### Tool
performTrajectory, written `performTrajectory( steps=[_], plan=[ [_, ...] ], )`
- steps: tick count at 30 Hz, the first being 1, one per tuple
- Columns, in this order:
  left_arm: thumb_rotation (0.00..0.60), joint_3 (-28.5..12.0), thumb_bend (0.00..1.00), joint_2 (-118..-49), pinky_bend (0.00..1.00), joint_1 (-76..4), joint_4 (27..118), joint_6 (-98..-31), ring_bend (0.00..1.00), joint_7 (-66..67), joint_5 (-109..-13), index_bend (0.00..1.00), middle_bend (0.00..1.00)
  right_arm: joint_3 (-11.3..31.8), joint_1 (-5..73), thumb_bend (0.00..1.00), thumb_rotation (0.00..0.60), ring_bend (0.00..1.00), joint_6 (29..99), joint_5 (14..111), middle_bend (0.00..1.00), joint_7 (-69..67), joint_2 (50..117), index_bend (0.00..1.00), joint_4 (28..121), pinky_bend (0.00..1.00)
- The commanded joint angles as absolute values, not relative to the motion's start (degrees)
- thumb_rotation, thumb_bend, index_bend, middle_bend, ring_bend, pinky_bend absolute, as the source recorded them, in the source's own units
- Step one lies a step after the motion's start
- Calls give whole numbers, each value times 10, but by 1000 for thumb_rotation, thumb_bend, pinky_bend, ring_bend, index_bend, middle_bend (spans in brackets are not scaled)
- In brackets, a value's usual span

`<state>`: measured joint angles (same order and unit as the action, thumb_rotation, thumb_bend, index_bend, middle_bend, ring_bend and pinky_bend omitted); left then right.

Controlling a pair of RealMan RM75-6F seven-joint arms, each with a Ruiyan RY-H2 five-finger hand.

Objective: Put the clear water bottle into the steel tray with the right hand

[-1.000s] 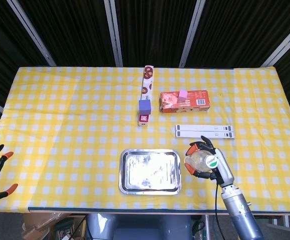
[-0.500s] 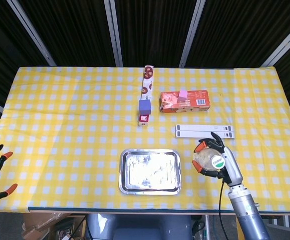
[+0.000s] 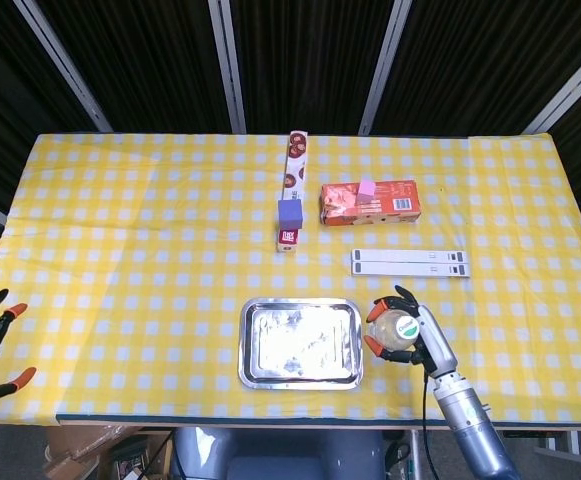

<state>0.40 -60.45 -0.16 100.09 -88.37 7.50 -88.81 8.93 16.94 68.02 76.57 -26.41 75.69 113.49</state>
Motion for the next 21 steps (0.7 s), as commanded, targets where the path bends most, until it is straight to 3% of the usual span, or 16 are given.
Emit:
performTrajectory(
  steps=[1,13,21],
  plan=[
    [600,2,204,-604,0,-2,1000,-883,0,73,-885,163,0,93,167,821,600,280,682,754,618,-272,754,841,1125,0],
    [600,6,204,-609,0,1,1006,-890,0,85,-893,163,0,111,136,821,600,284,684,726,618,-365,678,841,1053,0],
    [600,6,203,-608,0,1,1006,-890,0,84,-897,163,0,97,143,821,600,284,670,767,618,-363,677,841,1090,0]
  ],
)
